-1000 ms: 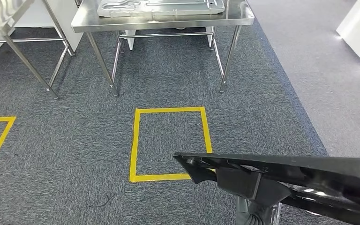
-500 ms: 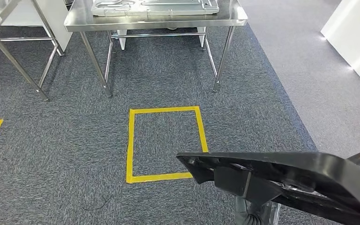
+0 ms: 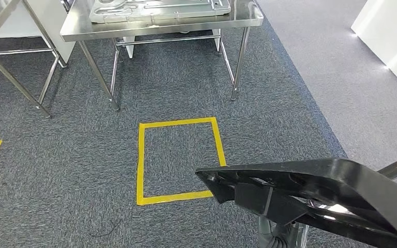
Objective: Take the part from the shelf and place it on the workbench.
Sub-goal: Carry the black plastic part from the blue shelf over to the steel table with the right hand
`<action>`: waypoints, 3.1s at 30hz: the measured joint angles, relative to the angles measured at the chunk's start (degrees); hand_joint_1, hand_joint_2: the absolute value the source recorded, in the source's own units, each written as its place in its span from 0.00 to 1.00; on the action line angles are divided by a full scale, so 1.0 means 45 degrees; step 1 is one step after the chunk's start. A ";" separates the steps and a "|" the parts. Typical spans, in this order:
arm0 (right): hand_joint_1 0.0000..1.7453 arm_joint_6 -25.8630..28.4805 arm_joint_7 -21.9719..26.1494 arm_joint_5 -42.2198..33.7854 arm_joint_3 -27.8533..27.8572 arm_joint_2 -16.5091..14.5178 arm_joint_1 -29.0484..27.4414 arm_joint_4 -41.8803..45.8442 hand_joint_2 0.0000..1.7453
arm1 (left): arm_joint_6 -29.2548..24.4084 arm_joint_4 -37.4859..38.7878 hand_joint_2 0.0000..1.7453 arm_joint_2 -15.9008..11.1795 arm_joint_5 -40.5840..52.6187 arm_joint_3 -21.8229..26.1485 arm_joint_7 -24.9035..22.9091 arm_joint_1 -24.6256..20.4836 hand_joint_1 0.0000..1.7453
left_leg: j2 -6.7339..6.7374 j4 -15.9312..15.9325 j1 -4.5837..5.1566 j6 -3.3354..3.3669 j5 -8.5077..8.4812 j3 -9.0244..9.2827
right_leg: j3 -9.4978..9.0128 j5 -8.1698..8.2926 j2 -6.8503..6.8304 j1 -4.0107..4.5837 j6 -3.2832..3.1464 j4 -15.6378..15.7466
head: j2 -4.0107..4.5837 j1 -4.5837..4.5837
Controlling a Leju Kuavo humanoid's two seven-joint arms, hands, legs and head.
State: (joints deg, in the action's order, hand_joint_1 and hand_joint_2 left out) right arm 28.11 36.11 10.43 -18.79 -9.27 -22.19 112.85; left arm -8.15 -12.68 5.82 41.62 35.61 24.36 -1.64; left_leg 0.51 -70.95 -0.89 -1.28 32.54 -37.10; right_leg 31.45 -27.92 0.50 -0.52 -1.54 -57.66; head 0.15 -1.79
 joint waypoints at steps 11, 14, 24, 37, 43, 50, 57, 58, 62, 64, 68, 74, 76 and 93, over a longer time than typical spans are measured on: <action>1.00 0.0406 -0.0612 0.0363 -0.0136 0.0057 -0.0017 -0.0130 1.00 | 0.0086 0.0000 0.00 -0.0006 0.0212 0.0213 -0.0209 0.0014 0.00 | -0.0199 0.2864 0.0003 0.0688 -0.1144 0.1203 | 0.0954 -0.1399 -0.0019 -0.0013 0.0647 -0.2266 | 0.0000 0.0004; 1.00 0.0461 -0.0803 0.0408 -0.0202 0.0136 -0.0039 -0.0313 1.00 | 0.0127 0.0000 0.00 -0.0011 0.0304 0.0351 -0.0276 0.0053 0.00 | -0.0378 0.2856 0.0026 0.0715 -0.1125 0.1212 | 0.1703 -0.1579 -0.0028 -0.0054 0.0691 -0.3540 | 0.0000 0.0004; 1.00 0.0440 -0.0962 0.0254 -0.0322 0.0210 -0.0030 -0.0579 1.00 | 0.0163 -0.0004 0.00 -0.0002 0.0359 0.0470 -0.0305 0.0070 0.00 | -0.0740 0.2441 0.0035 0.0190 -0.0773 0.1062 | -0.0043 0.0049 0.0222 -0.0062 0.0139 0.0162 | 0.0000 -0.0001; 1.00 0.0651 -0.1260 0.0035 -0.0305 0.0328 -0.0207 -0.0946 1.00 | 0.0186 -0.0005 0.00 -0.0051 0.0520 0.0755 -0.0367 0.0185 0.00 | -0.0154 0.2762 0.0059 0.0443 -0.1015 0.1124 | -0.0623 -0.0556 -0.0201 0.0045 0.0454 -0.0044 | 0.0000 0.0001; 1.00 0.0883 -0.1662 0.0907 0.0039 0.0361 -0.0620 -0.0886 1.00 | 0.0178 -0.0005 0.00 -0.0055 0.0506 0.1030 -0.0350 0.0198 0.00 | -0.0201 0.2868 0.0040 0.0744 -0.0663 0.1697 | 0.1440 -0.1638 -0.0161 -0.0047 0.0729 -0.3351 | 0.0000 0.0003; 1.00 0.0276 -0.1465 0.1608 0.1206 0.0046 -0.1437 -0.0521 1.00 | 0.0174 0.0000 0.00 -0.0017 0.0540 0.1485 -0.0356 0.0154 0.00 | -0.0266 0.2978 0.0049 0.0513 0.0071 0.2590 | 0.1246 0.0558 -0.0142 0.0152 0.0324 -0.0611 | 0.0000 0.0001; 1.00 0.0092 -0.1285 0.2144 0.2141 -0.0469 -0.1666 0.0097 1.00 | 0.0259 -0.0002 0.00 -0.0018 0.0662 0.1653 -0.0197 -0.0024 0.00 | -0.0193 0.0375 0.0028 0.0129 0.0691 0.1395 | 0.0272 0.0088 -0.0118 0.0065 -0.0116 -0.0118 | 0.0000 -0.0005; 1.00 0.0072 -0.1263 0.2207 0.2245 -0.0516 -0.1670 0.0155 1.00 | 0.0262 -0.0004 0.00 -0.0016 0.0678 0.1661 -0.0187 -0.0014 0.00 | -0.0192 -0.0213 0.0024 0.0076 0.1012 0.0885 | 0.0136 -0.0036 -0.0111 0.0069 -0.0122 -0.0118 | 0.0000 -0.0002; 1.00 0.0002 -0.1238 0.2272 0.2532 -0.0636 -0.1701 0.0288 1.00 | 0.0262 -0.0004 0.00 -0.0024 0.0701 0.1677 -0.0165 0.0044 0.00 | -0.0180 0.0829 0.0024 0.0069 0.0198 0.0339 | -0.0618 -0.0614 -0.0070 0.0070 -0.0043 -0.0118 | 0.0000 -0.0001; 1.00 -0.0010 -0.1234 0.2276 0.2608 -0.0678 -0.1700 0.0317 1.00 | 0.0270 -0.0002 0.00 -0.0027 0.0702 0.1685 -0.0149 0.0060 0.00 | -0.0153 0.1922 0.0090 0.0216 -0.0803 0.0471 | -0.0913 -0.0900 -0.0067 0.0089 0.0076 -0.0151 | 0.0000 0.0001; 1.00 -0.0016 -0.1225 0.2300 0.2703 -0.0725 -0.1718 0.0414 1.00 | 0.0302 -0.0005 0.00 -0.0035 0.0702 0.1694 -0.0124 0.0050 0.00 | -0.0173 0.2341 0.0131 0.0592 -0.1047 0.0775 | -0.1149 -0.1090 -0.0055 0.0098 0.0387 -0.0380 | 0.0000 0.0001; 1.00 -0.0042 -0.1208 0.2461 0.2772 -0.0732 -0.1723 0.0510 1.00 | 0.0325 -0.0005 0.00 -0.0038 0.0721 0.1725 -0.0100 -0.0007 0.00 | -0.0216 0.2702 0.0059 0.0813 -0.0697 0.1539 | 0.1245 -0.2121 -0.0083 -0.0027 0.0683 -0.3598 | 0.0000 0.0000; 1.00 -0.0084 -0.1201 0.2661 0.2822 -0.0733 -0.1728 0.0515 1.00 | 0.0325 -0.0005 0.00 -0.0040 0.0759 0.1775 -0.0096 0.0018 0.00 | -0.0234 0.2702 0.0055 0.0781 -0.0442 0.1848 | 0.1711 -0.2042 -0.0090 -0.0071 0.0713 -0.3408 | 0.0000 0.0000; 1.00 0.0811 -0.4327 0.6961 0.6165 -0.0274 0.1256 -0.0724 1.00 | 0.0673 -0.0005 0.00 -0.0197 0.2000 0.1898 -0.0391 -0.0164 0.00 | -0.0174 0.0789 0.0082 0.0310 0.0083 0.0267 | -0.0027 -0.0381 -0.0003 0.0018 0.0031 -0.0428 | 0.0000 -0.0005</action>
State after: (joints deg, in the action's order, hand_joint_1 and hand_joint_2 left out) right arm 31.76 16.64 41.75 8.96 -10.51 -16.54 109.59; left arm -5.13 -12.70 4.93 50.62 44.15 22.61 -2.37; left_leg -0.28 -67.40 -0.52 0.12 32.91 -35.90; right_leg 31.32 -29.63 0.49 -0.44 -1.40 -59.59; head 0.15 -1.81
